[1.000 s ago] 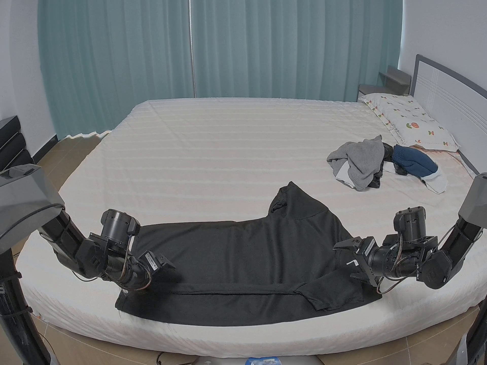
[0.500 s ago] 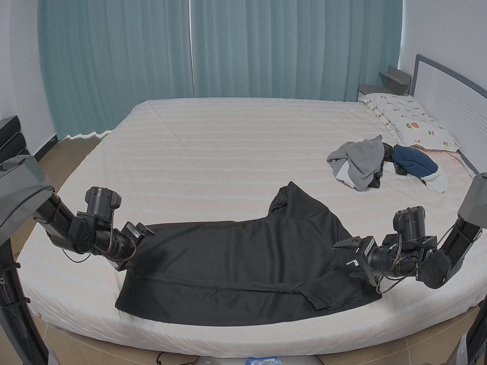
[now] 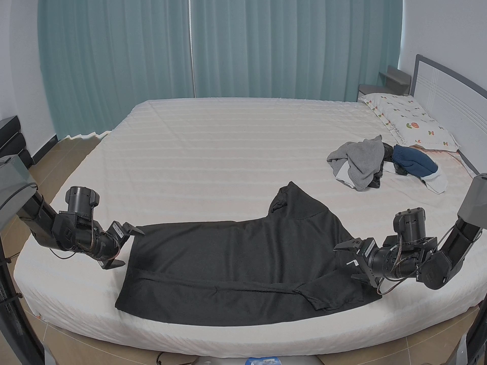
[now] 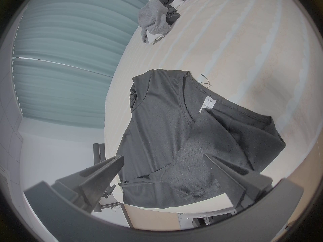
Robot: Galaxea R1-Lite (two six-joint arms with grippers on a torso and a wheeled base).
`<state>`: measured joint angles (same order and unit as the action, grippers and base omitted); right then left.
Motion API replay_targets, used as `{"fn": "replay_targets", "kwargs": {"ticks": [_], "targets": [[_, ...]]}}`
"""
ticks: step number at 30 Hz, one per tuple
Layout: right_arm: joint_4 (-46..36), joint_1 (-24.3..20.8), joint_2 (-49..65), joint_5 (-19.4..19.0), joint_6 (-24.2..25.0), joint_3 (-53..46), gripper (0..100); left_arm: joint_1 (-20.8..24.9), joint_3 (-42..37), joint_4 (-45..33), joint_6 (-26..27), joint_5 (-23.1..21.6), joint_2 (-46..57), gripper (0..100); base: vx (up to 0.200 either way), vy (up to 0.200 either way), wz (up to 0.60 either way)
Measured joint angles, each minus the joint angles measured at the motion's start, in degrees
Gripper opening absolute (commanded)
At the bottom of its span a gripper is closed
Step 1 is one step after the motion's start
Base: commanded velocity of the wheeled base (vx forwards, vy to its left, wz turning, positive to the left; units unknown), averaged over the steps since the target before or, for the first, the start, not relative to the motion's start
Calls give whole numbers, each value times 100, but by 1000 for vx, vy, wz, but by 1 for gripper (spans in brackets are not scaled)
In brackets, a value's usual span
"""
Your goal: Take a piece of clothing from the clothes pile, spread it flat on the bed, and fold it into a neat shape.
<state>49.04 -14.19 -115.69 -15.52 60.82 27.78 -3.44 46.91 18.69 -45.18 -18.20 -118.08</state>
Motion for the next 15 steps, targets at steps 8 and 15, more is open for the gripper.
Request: {"fn": "replay_targets", "kwargs": {"ticks": [8, 15], "targets": [[-2, 30, 11, 0, 5, -13, 100, 5, -149, -13, 503, -35, -20, 100, 0, 0, 0], [-2, 41, 11, 0, 5, -17, 100, 168, -94, 39, 535, 37, -183, 100, 0, 0, 0]]}}
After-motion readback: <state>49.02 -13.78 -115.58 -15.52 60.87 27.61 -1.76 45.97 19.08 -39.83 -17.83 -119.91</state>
